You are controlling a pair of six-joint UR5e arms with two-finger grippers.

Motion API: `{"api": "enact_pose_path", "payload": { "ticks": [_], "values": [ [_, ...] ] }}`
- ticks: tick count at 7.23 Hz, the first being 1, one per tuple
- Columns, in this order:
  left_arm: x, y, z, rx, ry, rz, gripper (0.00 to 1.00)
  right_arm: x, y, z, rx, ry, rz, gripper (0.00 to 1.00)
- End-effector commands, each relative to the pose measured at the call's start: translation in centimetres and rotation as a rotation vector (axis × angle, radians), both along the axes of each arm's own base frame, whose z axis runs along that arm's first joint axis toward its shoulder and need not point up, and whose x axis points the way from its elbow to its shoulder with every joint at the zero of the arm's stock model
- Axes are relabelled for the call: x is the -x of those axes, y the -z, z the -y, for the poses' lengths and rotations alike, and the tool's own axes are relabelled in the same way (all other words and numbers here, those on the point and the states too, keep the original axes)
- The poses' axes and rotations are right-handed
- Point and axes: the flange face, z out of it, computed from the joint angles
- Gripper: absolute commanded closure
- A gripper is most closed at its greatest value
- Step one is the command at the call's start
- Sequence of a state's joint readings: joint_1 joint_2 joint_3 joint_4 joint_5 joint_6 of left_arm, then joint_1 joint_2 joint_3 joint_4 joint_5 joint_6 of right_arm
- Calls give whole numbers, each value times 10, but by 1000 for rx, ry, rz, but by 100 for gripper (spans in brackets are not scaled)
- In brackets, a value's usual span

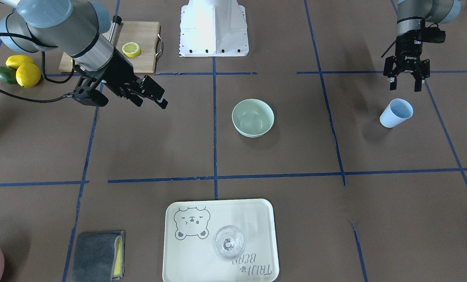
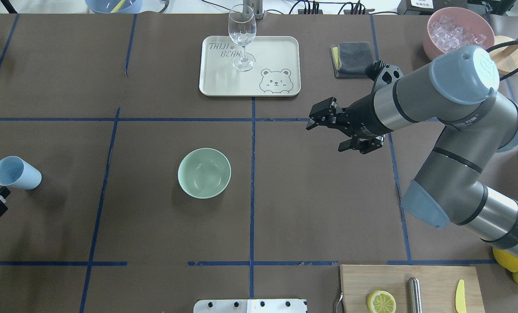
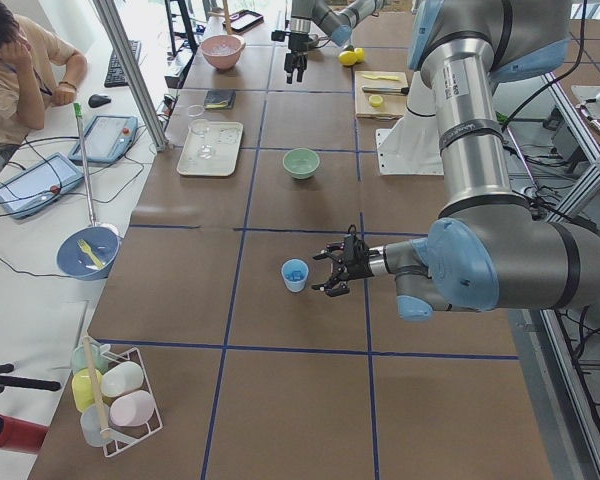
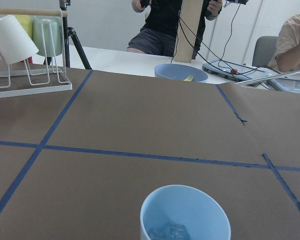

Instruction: Pour ice into bowl

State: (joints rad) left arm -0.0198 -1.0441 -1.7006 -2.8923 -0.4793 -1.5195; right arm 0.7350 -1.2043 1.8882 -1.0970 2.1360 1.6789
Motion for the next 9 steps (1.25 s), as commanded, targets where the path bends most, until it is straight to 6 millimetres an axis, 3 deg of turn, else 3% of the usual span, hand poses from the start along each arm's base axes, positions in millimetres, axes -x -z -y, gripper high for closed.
{"api": "enact_pose_path", "payload": {
  "ticks": [1,3,4,6,9],
  "values": [
    [-38,-4,0,-29,31,29,1,-3,-1,-1,0,0,1,0],
    [-41,-45,2,-44,49,96,1,-5,-3,-3,-1,0,-1,0],
    [-54,-38,2,-43,48,74,1,-8,-2,-5,-2,0,3,0],
    [-60,-46,6,-35,56,77,2,-10,-2,-6,-2,-2,3,0],
    [-56,-54,27,-6,91,91,3,-12,-4,-12,-1,3,2,0]
  ]
}}
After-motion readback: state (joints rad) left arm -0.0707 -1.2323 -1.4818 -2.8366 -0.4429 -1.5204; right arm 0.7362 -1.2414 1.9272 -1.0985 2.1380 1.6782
